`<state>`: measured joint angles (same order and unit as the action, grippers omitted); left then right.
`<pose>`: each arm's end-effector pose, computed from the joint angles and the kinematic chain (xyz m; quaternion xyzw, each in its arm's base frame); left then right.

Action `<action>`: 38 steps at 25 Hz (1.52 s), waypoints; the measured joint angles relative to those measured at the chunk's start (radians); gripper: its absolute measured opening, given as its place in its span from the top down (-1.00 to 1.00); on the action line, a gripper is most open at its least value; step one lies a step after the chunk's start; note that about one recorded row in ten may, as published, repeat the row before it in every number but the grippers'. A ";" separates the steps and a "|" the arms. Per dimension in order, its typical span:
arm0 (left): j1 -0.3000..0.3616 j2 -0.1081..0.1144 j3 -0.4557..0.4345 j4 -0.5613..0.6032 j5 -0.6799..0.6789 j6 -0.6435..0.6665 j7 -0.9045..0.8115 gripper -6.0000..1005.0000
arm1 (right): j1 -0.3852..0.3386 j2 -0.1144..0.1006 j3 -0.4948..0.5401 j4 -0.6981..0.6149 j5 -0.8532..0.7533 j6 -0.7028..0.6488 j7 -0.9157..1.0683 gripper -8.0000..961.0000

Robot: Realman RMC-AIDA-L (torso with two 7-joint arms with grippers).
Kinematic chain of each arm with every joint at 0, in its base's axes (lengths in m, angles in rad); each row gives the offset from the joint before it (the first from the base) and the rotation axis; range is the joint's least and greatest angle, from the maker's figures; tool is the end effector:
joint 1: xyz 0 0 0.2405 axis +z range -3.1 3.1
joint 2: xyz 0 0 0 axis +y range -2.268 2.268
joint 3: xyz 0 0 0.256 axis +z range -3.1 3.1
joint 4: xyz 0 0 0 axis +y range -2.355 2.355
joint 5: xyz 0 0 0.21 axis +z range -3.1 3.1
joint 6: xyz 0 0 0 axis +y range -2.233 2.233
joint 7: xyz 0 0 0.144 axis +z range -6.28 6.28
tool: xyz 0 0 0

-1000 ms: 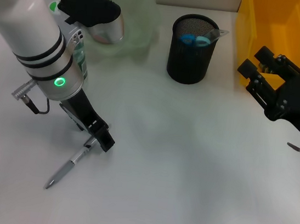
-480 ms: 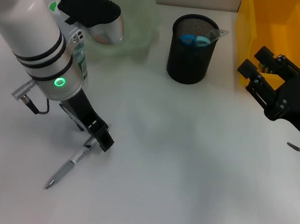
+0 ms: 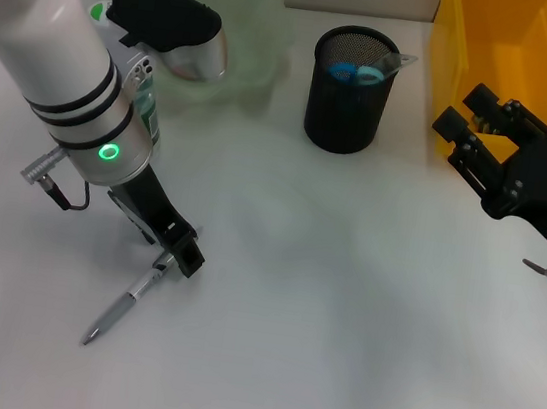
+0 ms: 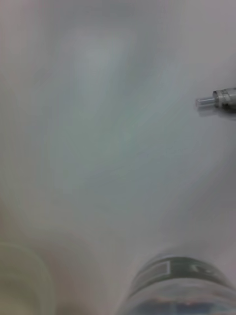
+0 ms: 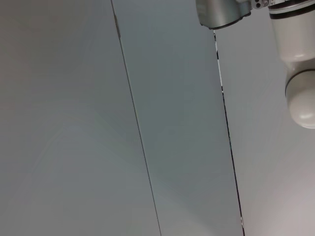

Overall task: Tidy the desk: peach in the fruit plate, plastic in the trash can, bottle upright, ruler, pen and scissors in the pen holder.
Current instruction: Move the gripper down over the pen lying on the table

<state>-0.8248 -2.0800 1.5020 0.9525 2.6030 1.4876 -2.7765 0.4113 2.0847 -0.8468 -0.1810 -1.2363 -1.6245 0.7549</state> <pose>-0.1817 0.3650 -0.0535 -0.8689 -0.4027 0.2569 0.1299 0.2745 0.2856 -0.0198 -0.8131 0.1699 0.4676 0.3023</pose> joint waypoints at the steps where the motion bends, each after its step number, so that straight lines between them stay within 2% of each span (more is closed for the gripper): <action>1: 0.000 0.000 0.002 0.000 0.000 -0.001 0.000 -0.32 | 0.000 0.000 0.000 0.000 0.000 0.000 0.000 -0.02; 31: -0.003 0.000 0.024 0.000 0.005 -0.017 0.006 -0.28 | 0.018 0.000 0.011 0.002 0.000 0.017 0.003 -0.02; 38: -0.004 0.000 0.032 0.000 0.000 -0.017 0.011 0.06 | 0.024 0.000 0.012 0.002 0.000 0.025 0.003 -0.02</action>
<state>-0.8284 -2.0800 1.5340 0.9527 2.6029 1.4711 -2.7659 0.4356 2.0846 -0.8345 -0.1795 -1.2364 -1.5994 0.7579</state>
